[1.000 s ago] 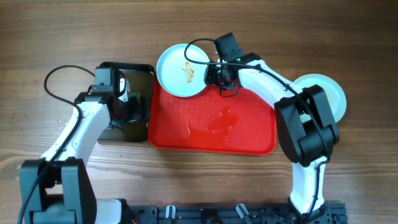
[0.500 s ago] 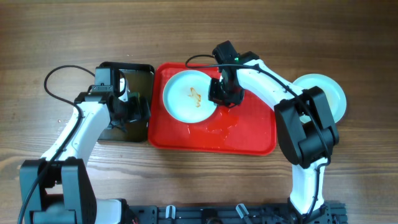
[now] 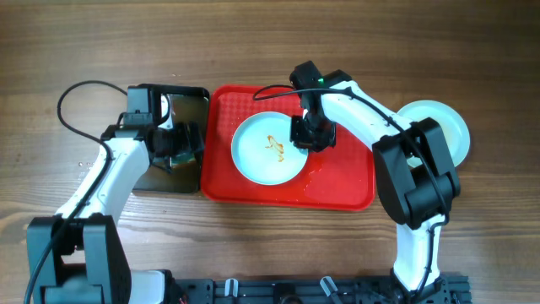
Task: Clean dirty plates on tray and stack at the side
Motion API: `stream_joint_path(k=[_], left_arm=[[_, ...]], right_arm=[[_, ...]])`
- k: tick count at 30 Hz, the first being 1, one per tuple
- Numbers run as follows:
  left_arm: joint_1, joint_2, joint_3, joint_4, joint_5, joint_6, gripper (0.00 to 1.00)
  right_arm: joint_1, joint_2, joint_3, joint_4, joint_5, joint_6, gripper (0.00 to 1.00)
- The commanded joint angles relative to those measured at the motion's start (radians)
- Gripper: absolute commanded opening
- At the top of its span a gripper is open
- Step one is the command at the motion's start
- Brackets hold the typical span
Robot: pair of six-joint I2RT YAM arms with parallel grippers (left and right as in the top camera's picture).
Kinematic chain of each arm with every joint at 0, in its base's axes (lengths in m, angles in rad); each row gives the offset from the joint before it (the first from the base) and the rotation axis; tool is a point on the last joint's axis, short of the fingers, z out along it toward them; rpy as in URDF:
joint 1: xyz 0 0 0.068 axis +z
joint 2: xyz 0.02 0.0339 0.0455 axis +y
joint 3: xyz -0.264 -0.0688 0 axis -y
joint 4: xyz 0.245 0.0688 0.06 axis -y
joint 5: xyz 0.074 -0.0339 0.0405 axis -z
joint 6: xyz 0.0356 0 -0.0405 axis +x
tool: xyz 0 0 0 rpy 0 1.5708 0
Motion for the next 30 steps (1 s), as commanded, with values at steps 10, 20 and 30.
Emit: stream_joint_path(k=[10,20,30], left_arm=[[0.0,0.048,0.01,0.109,-0.037,-0.009,1.0],[0.0,0.12,0.01,0.135,-0.034,-0.009,0.81],[0.0,0.188,0.01,0.167,-0.034,-0.008,0.42]], right_arm=[[0.0,0.032,-0.024,0.051,0.056,-0.005,0.04],[0.0,0.032,-0.024,0.046,0.056,-0.006,0.04],[0.0,0.032,-0.024,0.037,0.056,-0.013,0.04]])
